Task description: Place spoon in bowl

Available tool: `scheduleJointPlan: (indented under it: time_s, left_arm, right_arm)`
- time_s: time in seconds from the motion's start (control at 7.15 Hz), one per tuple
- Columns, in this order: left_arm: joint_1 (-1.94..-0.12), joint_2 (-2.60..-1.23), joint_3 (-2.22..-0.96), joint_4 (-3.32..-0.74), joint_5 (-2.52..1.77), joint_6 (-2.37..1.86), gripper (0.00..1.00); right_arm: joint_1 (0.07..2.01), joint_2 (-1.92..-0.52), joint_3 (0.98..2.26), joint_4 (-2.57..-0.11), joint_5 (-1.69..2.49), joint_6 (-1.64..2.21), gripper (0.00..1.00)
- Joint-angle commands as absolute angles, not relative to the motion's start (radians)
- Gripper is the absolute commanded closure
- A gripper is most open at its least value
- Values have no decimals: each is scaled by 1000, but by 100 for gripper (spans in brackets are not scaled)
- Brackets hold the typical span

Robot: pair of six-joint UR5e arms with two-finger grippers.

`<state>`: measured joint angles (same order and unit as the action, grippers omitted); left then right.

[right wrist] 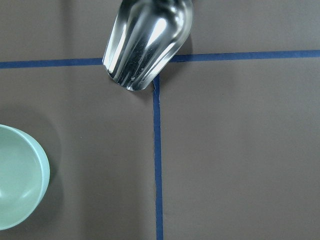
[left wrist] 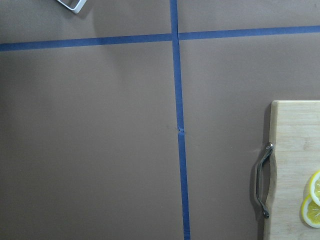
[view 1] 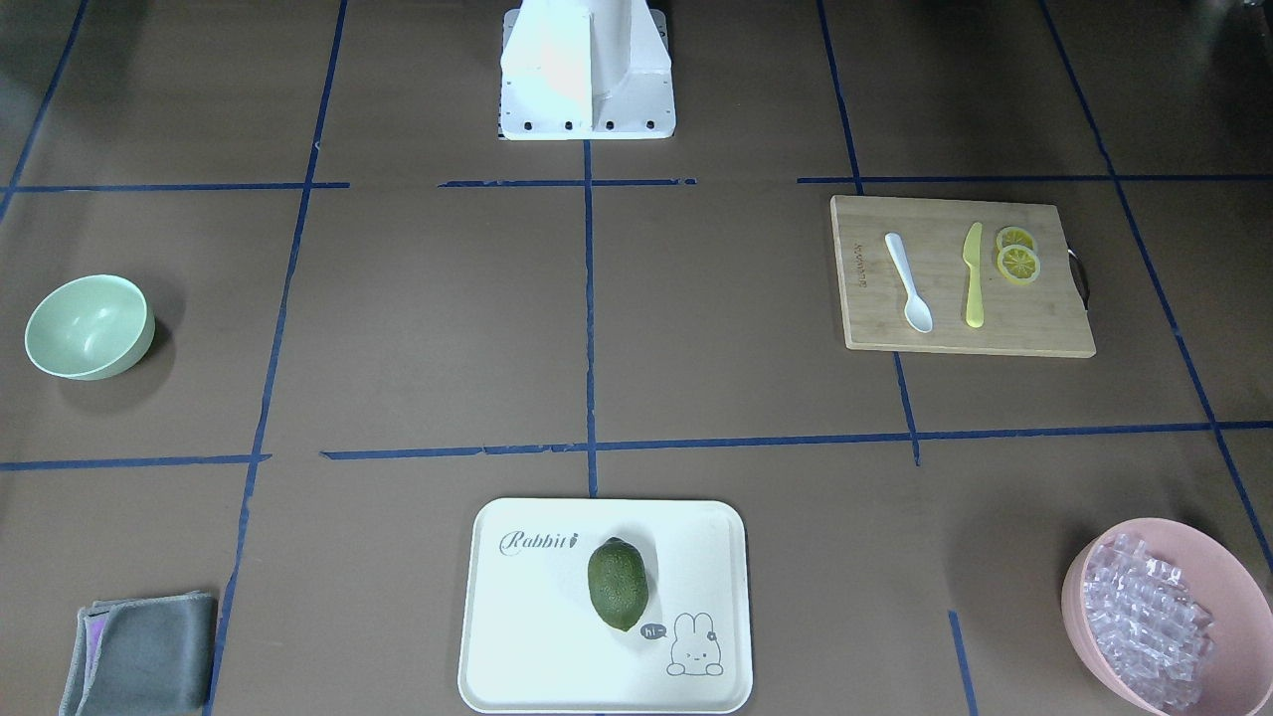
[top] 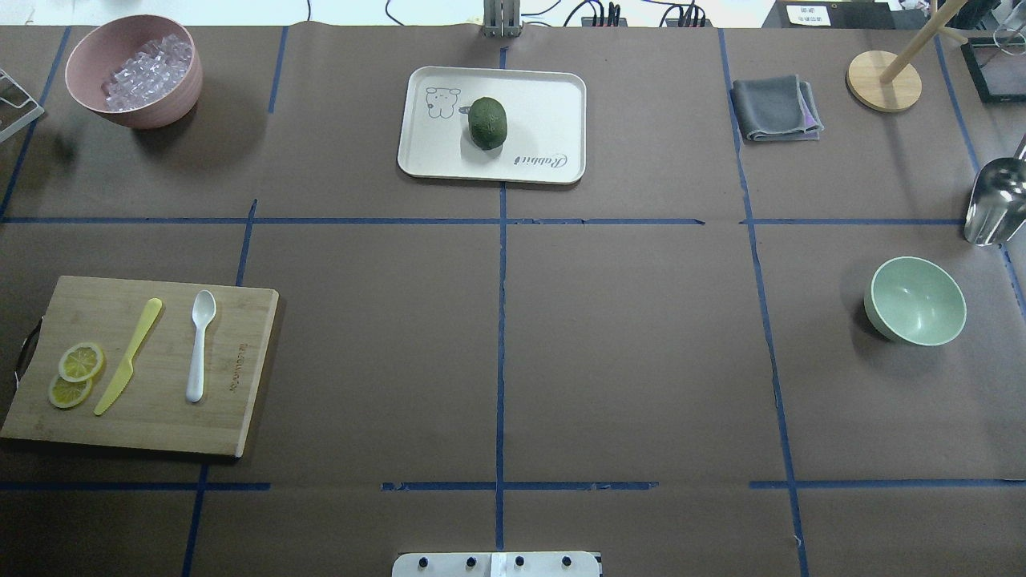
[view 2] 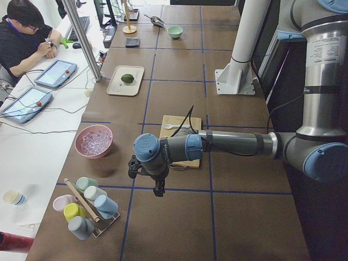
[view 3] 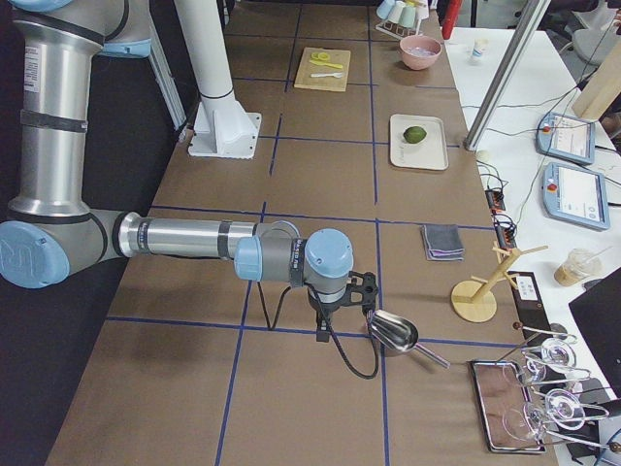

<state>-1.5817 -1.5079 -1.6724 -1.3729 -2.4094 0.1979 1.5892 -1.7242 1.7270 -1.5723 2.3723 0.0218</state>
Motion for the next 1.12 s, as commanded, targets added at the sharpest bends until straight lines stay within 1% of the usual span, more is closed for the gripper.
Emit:
scheduleJointPlan:
  time_s: [0.0,0.84,0.98]
  left_arm:
    - [-1583,-1505,-1672,-1374,-2410,198,0]
    - [-1582,-1509,-1675,-1374,-2410,195,0]
    - [-1582,-1511,-1677,-1374,-2411,195,0]
  right_arm:
    - [1589,-1724,1735,-1572,2373,31,0]
    - [1588,-1704,1738,-1572,2376,35,0]
    - [1588,-1653,1740,-1572,2381,32,0]
